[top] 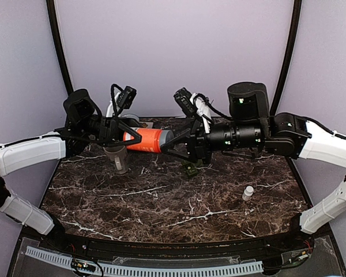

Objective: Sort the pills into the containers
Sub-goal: Screw the lid of the pill bottle onto the pill bottle.

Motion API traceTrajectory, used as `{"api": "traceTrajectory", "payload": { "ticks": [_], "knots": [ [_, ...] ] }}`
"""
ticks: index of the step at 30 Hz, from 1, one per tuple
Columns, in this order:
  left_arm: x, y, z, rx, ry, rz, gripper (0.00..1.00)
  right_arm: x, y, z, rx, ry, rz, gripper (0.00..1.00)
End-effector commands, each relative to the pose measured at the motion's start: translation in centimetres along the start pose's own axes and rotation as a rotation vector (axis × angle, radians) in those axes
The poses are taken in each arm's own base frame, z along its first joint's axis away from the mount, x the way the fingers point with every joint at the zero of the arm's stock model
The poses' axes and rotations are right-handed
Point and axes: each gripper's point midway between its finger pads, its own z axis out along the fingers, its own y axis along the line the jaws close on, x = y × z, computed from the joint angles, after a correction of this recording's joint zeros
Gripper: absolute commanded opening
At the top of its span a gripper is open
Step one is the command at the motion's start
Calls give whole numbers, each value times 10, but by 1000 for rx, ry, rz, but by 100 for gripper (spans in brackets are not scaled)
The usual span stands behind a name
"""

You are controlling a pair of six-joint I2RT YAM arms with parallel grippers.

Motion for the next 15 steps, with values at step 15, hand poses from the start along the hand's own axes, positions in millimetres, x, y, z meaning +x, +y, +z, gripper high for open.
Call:
{"api": "traceTrajectory", "payload": {
  "ticks": [15],
  "knots": [
    [-18,-27,23,47,-16,170,0,-21,-2,19,-22,-131,174,0]
  ]
}}
